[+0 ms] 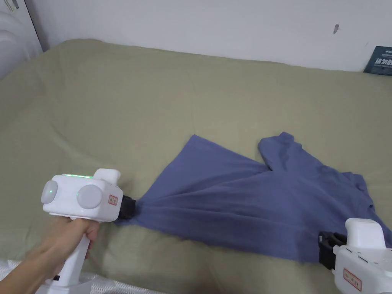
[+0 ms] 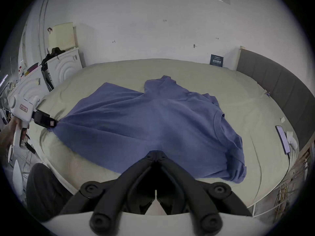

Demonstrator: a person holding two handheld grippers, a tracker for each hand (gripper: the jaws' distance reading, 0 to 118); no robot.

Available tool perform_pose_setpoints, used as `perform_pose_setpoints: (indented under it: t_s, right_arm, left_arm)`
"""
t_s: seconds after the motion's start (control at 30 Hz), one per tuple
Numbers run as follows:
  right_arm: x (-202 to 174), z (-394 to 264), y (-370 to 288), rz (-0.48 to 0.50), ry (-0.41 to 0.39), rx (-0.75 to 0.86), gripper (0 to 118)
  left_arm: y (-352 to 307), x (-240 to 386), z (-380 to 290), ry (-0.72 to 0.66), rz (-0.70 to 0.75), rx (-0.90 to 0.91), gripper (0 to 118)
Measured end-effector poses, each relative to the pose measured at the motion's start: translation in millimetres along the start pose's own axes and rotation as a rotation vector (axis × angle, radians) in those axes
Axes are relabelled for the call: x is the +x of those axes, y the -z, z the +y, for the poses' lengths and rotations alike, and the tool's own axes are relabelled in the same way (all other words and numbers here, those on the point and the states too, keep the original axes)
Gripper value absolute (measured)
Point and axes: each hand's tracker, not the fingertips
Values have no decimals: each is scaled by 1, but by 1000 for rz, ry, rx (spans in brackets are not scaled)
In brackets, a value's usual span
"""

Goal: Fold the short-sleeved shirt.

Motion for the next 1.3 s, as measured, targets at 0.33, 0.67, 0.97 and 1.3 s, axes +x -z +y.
perform_pose_setpoints:
  t_s: [0.33,0.67,0.97,1.3]
  right_arm:
    - [30,60,55,-19,-37,-5,0]
    - [101,177,192,-60,-75,-111,0]
    - [132,183,279,-32,-126,-428,113]
    - [123,172,272,9,-134,-325,1]
  left_arm:
    - [-8,6,-6,50,37,18,6]
    - [-6,7,-10,36,48,60,7]
    - [-3,5,-12,-6,50,79,7]
    - [2,9,-9,8,63,61,7]
